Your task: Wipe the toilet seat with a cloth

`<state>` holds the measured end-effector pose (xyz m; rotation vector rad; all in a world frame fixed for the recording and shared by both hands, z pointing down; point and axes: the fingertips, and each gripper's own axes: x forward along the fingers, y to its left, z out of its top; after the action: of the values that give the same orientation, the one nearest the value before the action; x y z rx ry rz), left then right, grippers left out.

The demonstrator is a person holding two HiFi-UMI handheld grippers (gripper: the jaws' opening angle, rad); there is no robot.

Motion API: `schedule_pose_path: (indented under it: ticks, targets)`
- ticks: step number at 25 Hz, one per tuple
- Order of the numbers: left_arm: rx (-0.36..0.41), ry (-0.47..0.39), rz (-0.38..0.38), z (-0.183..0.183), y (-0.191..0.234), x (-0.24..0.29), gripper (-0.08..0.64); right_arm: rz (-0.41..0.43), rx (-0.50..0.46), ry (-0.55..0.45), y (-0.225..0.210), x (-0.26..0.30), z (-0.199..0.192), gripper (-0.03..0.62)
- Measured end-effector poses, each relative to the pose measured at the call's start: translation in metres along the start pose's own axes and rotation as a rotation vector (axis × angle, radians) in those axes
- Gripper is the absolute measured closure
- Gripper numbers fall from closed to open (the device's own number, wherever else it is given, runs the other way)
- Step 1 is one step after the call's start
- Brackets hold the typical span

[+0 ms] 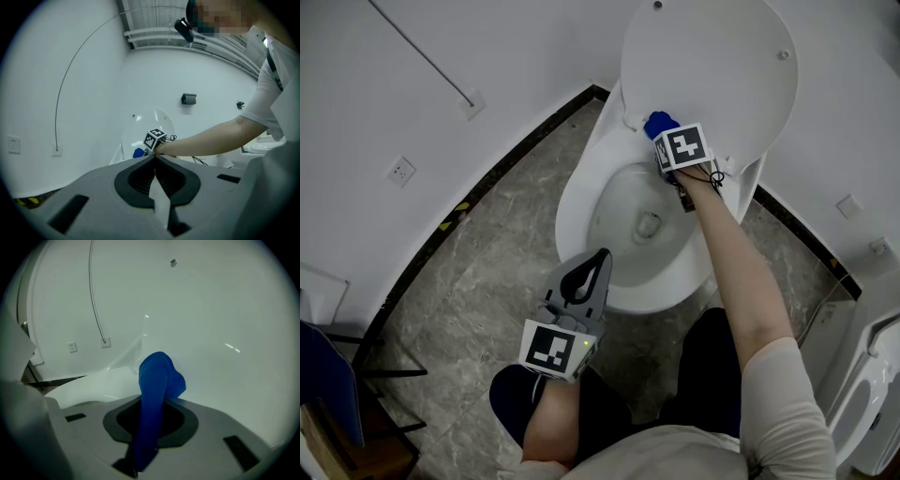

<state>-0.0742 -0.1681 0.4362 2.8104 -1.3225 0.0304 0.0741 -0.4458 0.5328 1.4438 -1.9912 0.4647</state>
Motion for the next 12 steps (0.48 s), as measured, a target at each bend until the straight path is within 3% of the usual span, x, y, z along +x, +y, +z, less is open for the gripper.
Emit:
schedule_pose_path:
  ticks: [12]
  targets:
    - [-0.055,-0.024,-0.014,0.0004,0.0034,0.0027,0.552,-0.003,-0.024,-0.002,0.0003,0.0015,-0.0008,0.531]
